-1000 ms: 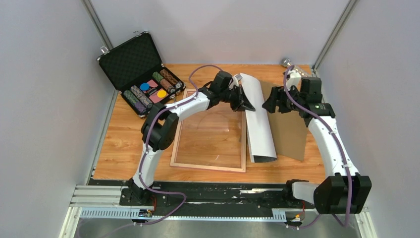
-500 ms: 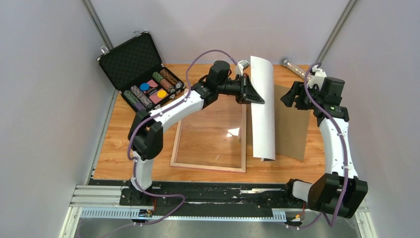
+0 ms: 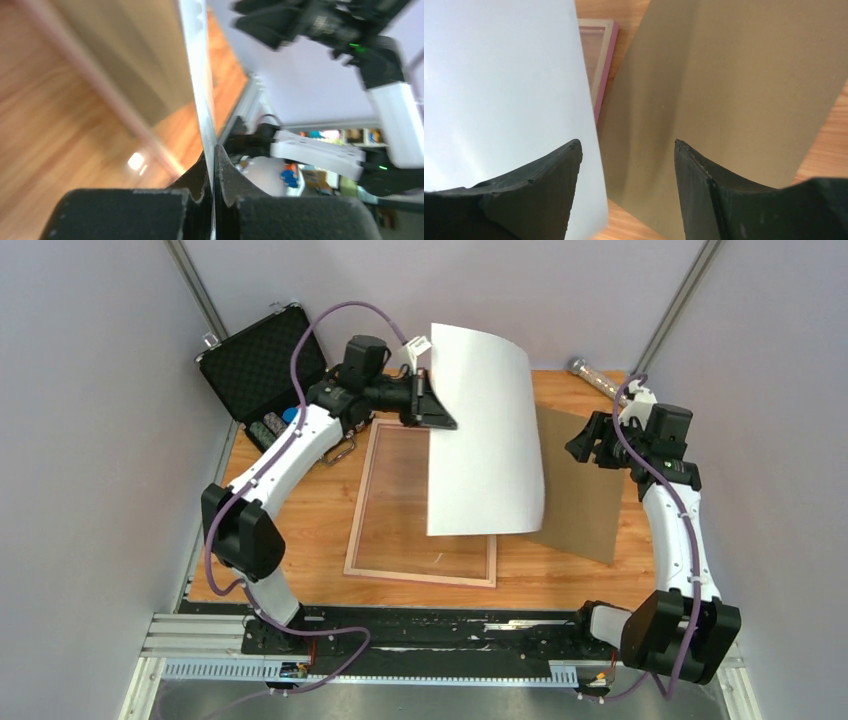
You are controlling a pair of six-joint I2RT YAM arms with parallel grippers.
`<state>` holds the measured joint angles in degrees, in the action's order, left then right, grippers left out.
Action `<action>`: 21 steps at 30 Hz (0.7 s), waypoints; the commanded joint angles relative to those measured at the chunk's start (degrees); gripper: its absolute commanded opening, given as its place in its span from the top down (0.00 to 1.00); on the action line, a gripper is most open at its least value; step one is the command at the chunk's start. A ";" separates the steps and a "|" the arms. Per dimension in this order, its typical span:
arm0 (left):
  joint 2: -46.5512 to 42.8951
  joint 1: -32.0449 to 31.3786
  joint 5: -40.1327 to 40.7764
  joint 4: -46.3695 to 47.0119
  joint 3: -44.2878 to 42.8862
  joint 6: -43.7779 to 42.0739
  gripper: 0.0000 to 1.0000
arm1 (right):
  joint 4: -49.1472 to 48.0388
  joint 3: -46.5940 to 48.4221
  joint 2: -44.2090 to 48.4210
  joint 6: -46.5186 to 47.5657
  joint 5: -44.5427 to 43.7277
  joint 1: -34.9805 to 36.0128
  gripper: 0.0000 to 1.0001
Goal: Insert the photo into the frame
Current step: Turn over the photo at the center of the board, then place the photo in the photo frame.
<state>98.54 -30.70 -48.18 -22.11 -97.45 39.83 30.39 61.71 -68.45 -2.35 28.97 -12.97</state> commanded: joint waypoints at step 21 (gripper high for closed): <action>10.21 16.37 17.47 -33.15 8.97 -41.18 1.00 | -6.24 -8.53 5.97 -1.30 2.36 -0.30 0.34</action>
<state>108.38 -14.52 -33.54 -55.92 -86.59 1.67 27.68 54.35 -64.75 -2.94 30.00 -12.97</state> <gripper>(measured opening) 0.007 0.662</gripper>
